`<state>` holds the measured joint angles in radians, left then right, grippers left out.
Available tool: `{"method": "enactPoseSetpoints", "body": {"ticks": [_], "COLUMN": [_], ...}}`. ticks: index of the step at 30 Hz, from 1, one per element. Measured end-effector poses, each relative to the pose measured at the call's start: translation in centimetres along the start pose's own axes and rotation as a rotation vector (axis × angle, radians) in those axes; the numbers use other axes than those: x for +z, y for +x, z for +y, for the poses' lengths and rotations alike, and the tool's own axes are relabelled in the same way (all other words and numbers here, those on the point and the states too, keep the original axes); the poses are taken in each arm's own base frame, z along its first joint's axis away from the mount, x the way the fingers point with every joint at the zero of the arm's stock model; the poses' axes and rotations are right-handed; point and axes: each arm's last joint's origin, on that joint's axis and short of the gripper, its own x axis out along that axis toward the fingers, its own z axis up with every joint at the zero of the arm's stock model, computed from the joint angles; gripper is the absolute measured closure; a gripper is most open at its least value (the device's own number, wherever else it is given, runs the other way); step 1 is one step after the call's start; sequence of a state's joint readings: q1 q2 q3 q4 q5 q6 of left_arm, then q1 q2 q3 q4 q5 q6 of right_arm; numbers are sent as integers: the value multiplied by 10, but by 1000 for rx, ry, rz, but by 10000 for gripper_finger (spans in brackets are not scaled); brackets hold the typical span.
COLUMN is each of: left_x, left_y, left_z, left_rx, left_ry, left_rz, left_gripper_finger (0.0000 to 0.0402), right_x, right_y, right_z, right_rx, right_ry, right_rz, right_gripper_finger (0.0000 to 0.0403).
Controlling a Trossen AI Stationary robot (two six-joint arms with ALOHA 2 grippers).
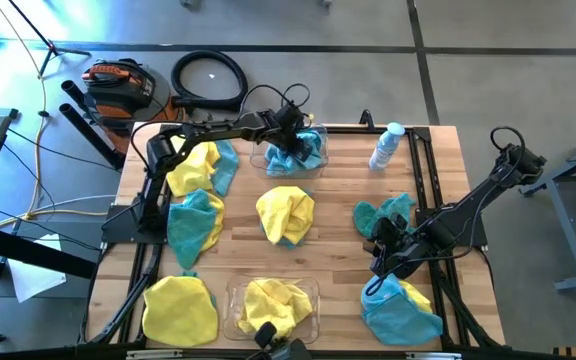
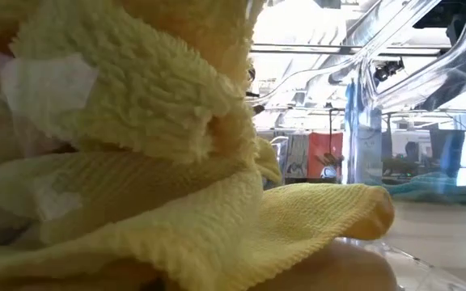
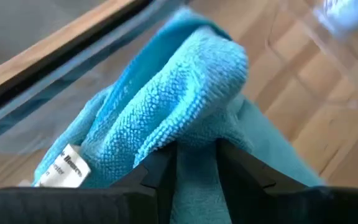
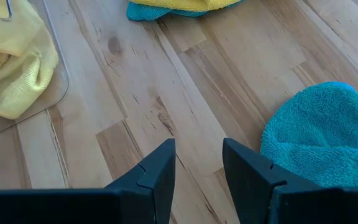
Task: Sort microfiber towel by color & place in baskets
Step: Put the blue microfiber towel into the top transparent bin
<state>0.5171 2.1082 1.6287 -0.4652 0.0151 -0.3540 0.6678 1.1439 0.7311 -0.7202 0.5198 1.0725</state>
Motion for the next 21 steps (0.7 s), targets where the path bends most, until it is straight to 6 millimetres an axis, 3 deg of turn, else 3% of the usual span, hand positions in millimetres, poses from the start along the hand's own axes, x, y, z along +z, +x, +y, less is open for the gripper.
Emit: {"method": "enactPoseSetpoints", "body": {"ticks": [13, 21], "left_x": [2, 8], "left_y": [-1, -24], "left_z": [0, -2], "left_rx": [33, 29], "left_ry": [-93, -200], "left_rz": [-30, -61], "left_gripper_finger": [296, 296], "right_x": [0, 0], "right_y": [0, 0], "right_z": [0, 0], "right_rx": [0, 0], "right_ry": [0, 0], "right_rz": [0, 0], "right_gripper_finger": [275, 275]}}
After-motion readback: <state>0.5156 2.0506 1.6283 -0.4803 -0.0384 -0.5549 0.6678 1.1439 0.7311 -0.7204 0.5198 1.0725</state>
